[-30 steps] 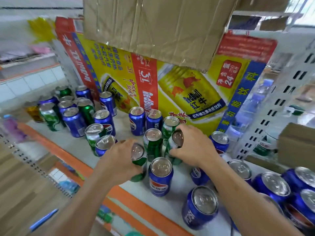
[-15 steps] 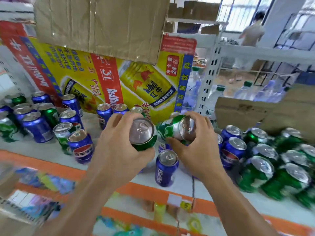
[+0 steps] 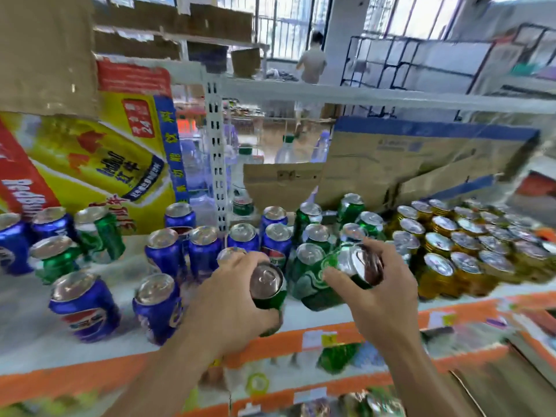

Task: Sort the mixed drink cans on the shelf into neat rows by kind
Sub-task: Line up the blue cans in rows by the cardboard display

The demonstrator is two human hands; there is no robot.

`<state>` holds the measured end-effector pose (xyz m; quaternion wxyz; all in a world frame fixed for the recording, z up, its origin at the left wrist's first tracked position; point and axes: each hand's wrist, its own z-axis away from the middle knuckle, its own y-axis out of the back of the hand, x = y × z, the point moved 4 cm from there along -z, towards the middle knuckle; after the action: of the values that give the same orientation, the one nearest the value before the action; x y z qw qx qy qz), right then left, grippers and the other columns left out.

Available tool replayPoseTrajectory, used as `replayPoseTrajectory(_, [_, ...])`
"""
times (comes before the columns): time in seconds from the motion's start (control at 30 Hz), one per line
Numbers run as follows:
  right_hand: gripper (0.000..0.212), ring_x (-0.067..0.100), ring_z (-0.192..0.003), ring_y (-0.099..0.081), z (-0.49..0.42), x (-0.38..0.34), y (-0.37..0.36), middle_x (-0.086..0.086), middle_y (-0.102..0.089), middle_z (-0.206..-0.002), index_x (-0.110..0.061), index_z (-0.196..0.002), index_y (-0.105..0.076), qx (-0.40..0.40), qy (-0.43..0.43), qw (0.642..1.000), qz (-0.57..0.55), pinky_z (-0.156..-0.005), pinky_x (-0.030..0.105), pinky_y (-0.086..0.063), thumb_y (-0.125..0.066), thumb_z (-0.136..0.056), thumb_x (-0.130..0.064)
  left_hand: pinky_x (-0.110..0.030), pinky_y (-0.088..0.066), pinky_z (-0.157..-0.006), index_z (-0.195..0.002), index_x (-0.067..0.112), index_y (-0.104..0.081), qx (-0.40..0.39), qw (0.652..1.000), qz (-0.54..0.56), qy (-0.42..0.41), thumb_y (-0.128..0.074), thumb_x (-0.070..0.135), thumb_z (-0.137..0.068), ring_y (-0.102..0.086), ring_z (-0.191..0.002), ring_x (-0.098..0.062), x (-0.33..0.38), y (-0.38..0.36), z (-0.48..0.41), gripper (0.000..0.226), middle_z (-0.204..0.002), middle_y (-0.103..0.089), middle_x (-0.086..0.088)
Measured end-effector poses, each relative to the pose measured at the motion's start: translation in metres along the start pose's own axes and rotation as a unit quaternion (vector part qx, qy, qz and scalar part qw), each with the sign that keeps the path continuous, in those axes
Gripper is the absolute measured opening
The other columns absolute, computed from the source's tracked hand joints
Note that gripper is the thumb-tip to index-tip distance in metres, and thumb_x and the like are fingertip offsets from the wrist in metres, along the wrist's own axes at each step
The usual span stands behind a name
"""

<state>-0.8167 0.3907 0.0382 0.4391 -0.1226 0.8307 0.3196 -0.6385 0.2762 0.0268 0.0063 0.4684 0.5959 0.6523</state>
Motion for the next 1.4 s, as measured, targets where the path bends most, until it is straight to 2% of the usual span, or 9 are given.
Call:
replayPoseTrajectory(0.13, [0.045, -0.01, -0.086, -0.052, -0.015, 0.031, 0.029, -0.016, -0.055, -0.093, -0.027, -0.1, -0.054, -0.005, 0.004, 0.999, 0.038, -0.064, 0.003, -0.035, -0.084, -0.067, -0.031, -0.038, -0.049, -0.087, -0.117, 0.043, -0.04, -0.047, 0.998, -0.037, 0.037, -0.072, 0.047, -0.063, -0.054, -0.105, -0.02, 0.011, -0.044, -0.027, 0.063, -0.112, -0.047, 0.013])
replayPoseTrajectory(0.27, [0.045, -0.01, -0.086, -0.049, -0.029, 0.061, 0.039, -0.018, -0.052, -0.094, -0.031, -0.099, -0.052, -0.067, 0.007, 0.992, 0.104, -0.065, 0.004, -0.032, -0.083, -0.067, -0.037, -0.033, -0.045, -0.088, -0.123, 0.036, -0.043, -0.056, 0.995, -0.053, 0.069, -0.074, 0.041, -0.069, -0.054, -0.11, -0.021, 0.015, -0.075, -0.046, 0.063, -0.116, -0.048, 0.009])
replayPoseTrajectory(0.4, [0.05, 0.007, -0.083, -0.051, -0.042, 0.086, 0.038, -0.007, -0.051, -0.103, -0.027, -0.106, -0.056, -0.119, -0.003, 0.979, 0.167, -0.07, 0.017, -0.039, -0.083, -0.066, -0.041, -0.033, -0.044, -0.095, -0.135, 0.032, -0.038, -0.039, 0.992, -0.049, 0.106, -0.076, 0.042, -0.074, -0.051, -0.116, -0.02, 0.009, -0.087, -0.054, 0.073, -0.129, -0.044, 0.008])
replayPoseTrajectory(0.6, [0.066, 0.018, -0.114, -0.043, -0.047, 0.103, 0.021, -0.005, -0.042, -0.119, -0.026, -0.136, -0.043, -0.197, -0.009, 0.953, 0.23, -0.085, 0.025, -0.038, -0.072, -0.079, -0.044, -0.038, -0.044, -0.098, -0.143, 0.028, -0.033, -0.002, 0.989, -0.026, 0.148, -0.074, 0.038, -0.078, -0.05, -0.117, -0.021, 0.002, -0.089, -0.062, 0.077, -0.133, -0.043, 0.001])
replayPoseTrajectory(0.7, [0.069, 0.023, -0.128, -0.033, -0.046, 0.111, 0.011, 0.0, -0.041, -0.138, -0.025, -0.145, -0.034, -0.213, 0.015, 0.945, 0.248, -0.101, 0.031, -0.037, -0.066, -0.086, -0.04, -0.04, -0.044, -0.099, -0.147, 0.029, -0.029, 0.006, 0.988, -0.013, 0.151, -0.075, 0.035, -0.079, -0.05, -0.118, -0.02, -0.002, -0.091, -0.066, 0.082, -0.137, -0.041, 0.002])
replayPoseTrajectory(0.97, [0.06, 0.026, -0.145, -0.021, -0.046, 0.124, 0.005, 0.007, -0.026, -0.155, -0.017, -0.147, -0.036, -0.2, 0.047, 0.944, 0.257, -0.114, 0.032, -0.027, -0.06, -0.093, -0.026, -0.05, -0.038, -0.103, -0.146, 0.037, -0.022, 0.013, 0.988, -0.007, 0.152, -0.075, 0.039, -0.077, -0.047, -0.124, -0.02, -0.008, -0.102, -0.066, 0.088, -0.139, -0.036, 0.005])
replayPoseTrajectory(1.03, [0.06, 0.031, -0.144, -0.026, -0.043, 0.124, 0.002, 0.011, -0.034, -0.153, -0.013, -0.141, -0.045, -0.192, 0.067, 0.936, 0.287, -0.112, 0.036, -0.029, -0.069, -0.086, -0.022, -0.049, -0.037, -0.104, -0.146, 0.037, -0.023, 0.022, 0.988, 0.001, 0.151, -0.075, 0.04, -0.076, -0.046, -0.124, -0.018, -0.007, -0.101, -0.065, 0.088, -0.138, -0.037, 0.006])
replayPoseTrajectory(1.17, [0.072, 0.04, -0.118, -0.057, -0.047, 0.122, -0.003, 0.016, -0.06, -0.128, -0.009, -0.12, -0.063, -0.158, 0.091, 0.922, 0.343, -0.091, 0.046, -0.05, -0.09, -0.054, -0.023, -0.033, -0.042, -0.092, -0.141, 0.035, -0.033, 0.028, 0.99, 0.006, 0.137, -0.076, 0.045, -0.075, -0.047, -0.108, -0.01, -0.004, -0.096, -0.065, 0.079, -0.124, -0.043, 0.01])
replayPoseTrajectory(1.4, [0.066, 0.046, -0.111, -0.057, -0.054, 0.115, -0.006, 0.017, -0.062, -0.119, -0.012, -0.116, -0.064, -0.129, 0.091, 0.928, 0.337, -0.082, 0.055, -0.053, -0.087, -0.055, -0.021, -0.026, -0.041, -0.085, -0.124, 0.04, -0.04, 0.003, 0.994, 0.0, 0.109, -0.076, 0.057, -0.067, -0.048, -0.104, -0.006, 0.018, -0.104, -0.052, 0.069, -0.116, -0.044, 0.019])
